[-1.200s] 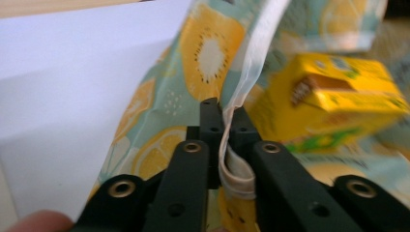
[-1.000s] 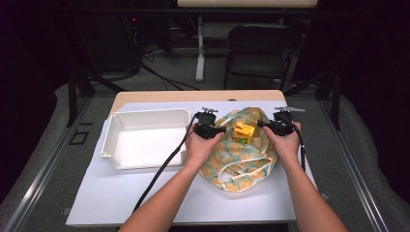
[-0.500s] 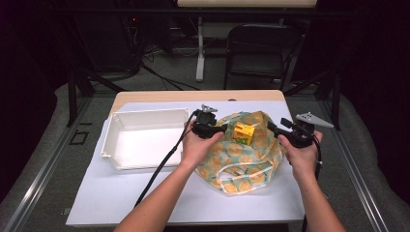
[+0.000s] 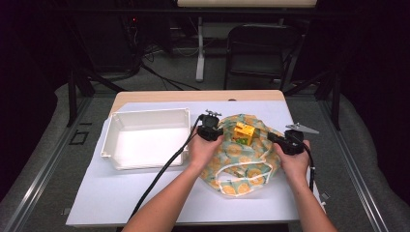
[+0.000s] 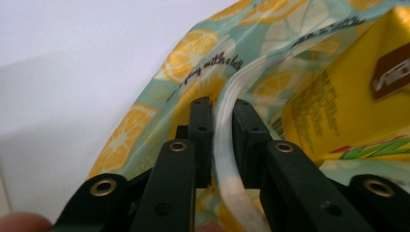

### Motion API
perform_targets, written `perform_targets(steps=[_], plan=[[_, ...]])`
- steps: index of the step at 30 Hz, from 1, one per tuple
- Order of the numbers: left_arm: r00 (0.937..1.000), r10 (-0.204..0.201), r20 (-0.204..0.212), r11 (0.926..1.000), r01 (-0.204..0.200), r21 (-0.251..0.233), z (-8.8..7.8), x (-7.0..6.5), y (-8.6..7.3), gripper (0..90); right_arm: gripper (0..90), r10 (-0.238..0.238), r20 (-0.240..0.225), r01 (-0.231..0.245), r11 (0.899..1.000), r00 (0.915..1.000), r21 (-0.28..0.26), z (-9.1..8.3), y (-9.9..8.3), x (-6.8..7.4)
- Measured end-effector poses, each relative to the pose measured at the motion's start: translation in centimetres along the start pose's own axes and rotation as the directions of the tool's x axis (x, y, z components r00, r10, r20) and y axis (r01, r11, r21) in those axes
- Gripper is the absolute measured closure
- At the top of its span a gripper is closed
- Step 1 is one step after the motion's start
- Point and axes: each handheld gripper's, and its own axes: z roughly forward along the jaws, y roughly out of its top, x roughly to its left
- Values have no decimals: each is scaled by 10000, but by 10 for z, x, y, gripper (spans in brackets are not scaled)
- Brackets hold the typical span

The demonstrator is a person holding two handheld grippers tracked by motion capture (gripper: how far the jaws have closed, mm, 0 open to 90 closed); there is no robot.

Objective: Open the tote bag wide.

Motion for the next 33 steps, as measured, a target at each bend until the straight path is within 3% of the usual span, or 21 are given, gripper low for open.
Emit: perform_targets(steps=[3,5,8,11,12,15,19,20,21,22,23,25,26,27,28,29,30,32,33], plan=[[9999,-114,-72,9999,114,-26,-2,1,-1,783,882,-3,29,3,10000,10000,22,1,-2,1],[9978,-509,-422,9986,504,-131,-3,3,-4,779,882,-108,-46,109,9999,9999,36,1,-3,1],[9959,-470,-770,9988,461,-143,-4,3,-6,779,882,-82,-108,82,10000,9999,-20,2,-4,1],[9883,-673,-1368,9977,662,-128,3,-1,-10,778,884,-9,-242,7,10000,9997,-92,4,-3,0],[9858,-762,-1496,9971,756,-100,9,-5,-12,771,885,214,-267,-220,9995,9994,-238,6,-2,0],[9835,-696,-1668,9975,672,-205,17,-9,-15,774,886,144,-246,-150,9996,9996,-243,9,-1,-2],[9786,-656,-1948,9978,650,-94,29,-5,-20,786,890,193,6,-193,9997,9998,-122,13,-3,-6],[9780,-613,-1995,9981,624,-5,33,-4,-22,786,895,293,392,-305,9990,9988,312,17,-6,-12],[9778,-539,-2024,9985,541,-42,35,-3,-24,786,895,443,562,-464,9982,9974,376,19,-9,-15],[9772,-506,-2064,9987,498,-92,35,-3,-24,786,895,443,562,-464,9982,9974,376,19,-9,-15],[9747,-458,-2188,9989,438,-143,36,-5,-25,787,895,348,844,-416,9959,9958,801,23,-13,-18],[9758,-475,-2137,9989,468,-84,35,-5,-24,784,893,303,880,-387,9946,9957,958,24,-14,-18],[9804,-421,-1925,9991,416,-65,32,-6,-24,680,811,304,900,-396,9939,9955,1025,24,-16,-18],[9804,-421,-1925,9991,416,-65,32,-6,-24,620,811,304,900,-396,9939,9955,1025,24,-16,-18],[9824,-224,-1856,9994,170,-308,24,-10,-23,557,627,398,765,-449,9968,9963,661,19,-14,-16],[9824,-224,-1856,9994,170,-308,24,-10,-23,518,627,398,765,-449,9968,9963,661,19,-14,-16],[9865,-180,-1628,9985,94,-532,14,-14,-19,472,499,227,735,-249,9993,9970,295,8,-8,-12],[9901,-236,-1386,9978,147,-649,9,-15,-17,419,418,63,612,-59,10000,9981,-78,-3,-4,-8],[9921,-351,-1201,9967,260,-764,2,-15,-14,419,418,63,612,-59,10000,9981,-78,-3,-4,-8]])
